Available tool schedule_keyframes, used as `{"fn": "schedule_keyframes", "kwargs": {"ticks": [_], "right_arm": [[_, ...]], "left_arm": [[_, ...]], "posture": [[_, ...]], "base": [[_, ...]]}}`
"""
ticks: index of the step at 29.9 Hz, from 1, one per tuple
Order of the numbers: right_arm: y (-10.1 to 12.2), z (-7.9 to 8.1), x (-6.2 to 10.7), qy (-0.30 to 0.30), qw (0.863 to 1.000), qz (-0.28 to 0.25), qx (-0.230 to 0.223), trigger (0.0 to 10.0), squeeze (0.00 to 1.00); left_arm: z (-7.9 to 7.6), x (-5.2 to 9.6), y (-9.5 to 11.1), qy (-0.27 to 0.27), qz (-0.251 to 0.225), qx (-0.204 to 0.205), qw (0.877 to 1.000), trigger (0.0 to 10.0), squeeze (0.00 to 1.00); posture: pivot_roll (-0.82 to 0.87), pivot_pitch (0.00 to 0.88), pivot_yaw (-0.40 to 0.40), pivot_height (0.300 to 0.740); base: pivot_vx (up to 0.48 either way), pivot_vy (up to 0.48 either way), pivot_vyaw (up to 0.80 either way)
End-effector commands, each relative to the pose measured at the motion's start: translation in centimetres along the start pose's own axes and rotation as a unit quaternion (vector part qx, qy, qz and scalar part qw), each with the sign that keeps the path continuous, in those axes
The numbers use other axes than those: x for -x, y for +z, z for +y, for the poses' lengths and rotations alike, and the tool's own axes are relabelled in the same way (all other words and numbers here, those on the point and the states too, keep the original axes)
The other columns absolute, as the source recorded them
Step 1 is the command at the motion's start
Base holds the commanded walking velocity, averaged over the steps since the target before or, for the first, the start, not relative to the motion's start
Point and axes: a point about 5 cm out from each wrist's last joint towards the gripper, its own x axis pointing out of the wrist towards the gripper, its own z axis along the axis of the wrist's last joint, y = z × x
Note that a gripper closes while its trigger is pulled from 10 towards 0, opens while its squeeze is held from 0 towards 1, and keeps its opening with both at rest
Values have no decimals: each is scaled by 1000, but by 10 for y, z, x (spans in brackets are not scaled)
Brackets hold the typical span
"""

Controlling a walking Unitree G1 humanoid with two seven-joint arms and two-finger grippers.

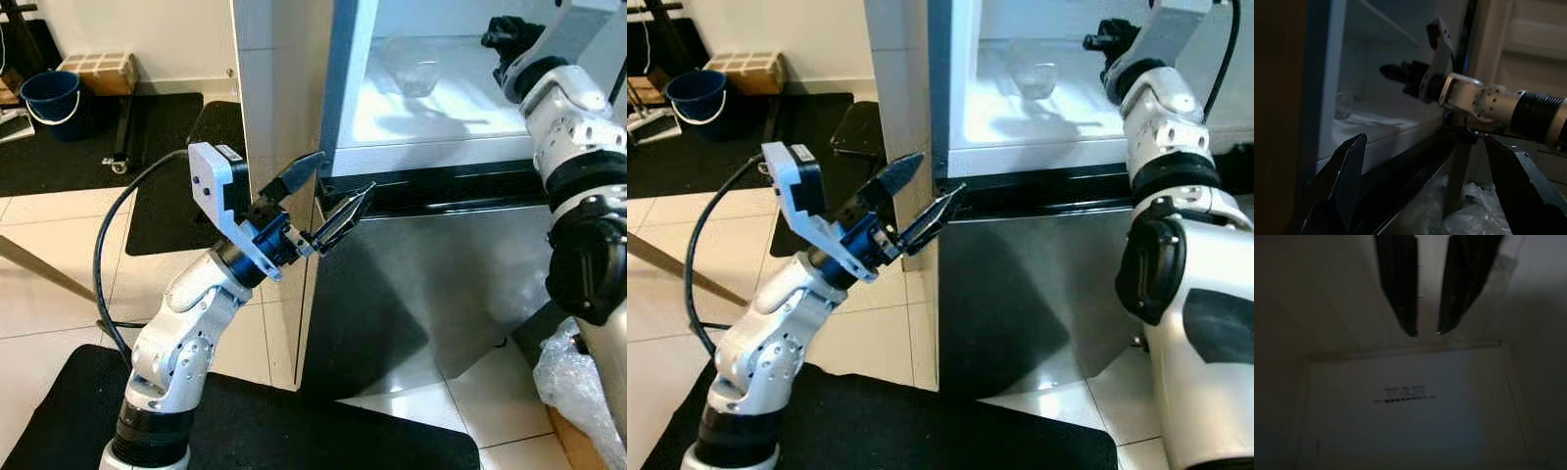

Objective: Restocking fridge

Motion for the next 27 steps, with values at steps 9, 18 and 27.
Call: {"fn": "schedule_keyframes", "kwargs": {"ticks": [9,18,27], "right_arm": [[-13,-19,13,53,997,-32,-55,10000,1000],[-32,-41,34,104,990,-44,-79,10000,1000],[-40,-42,49,182,973,-96,-108,10000,0]], "left_arm": [[-2,-1,-6,-29,7,9,1000,10000,0],[-3,0,-14,-39,13,17,999,10000,0],[1,4,-23,-35,28,16,999,10000,0]], "posture": [[84,0,1,740],[63,0,9,740],[49,0,7,740]], "base": [[0,0,0],[0,0,0],[0,0,0]]}}
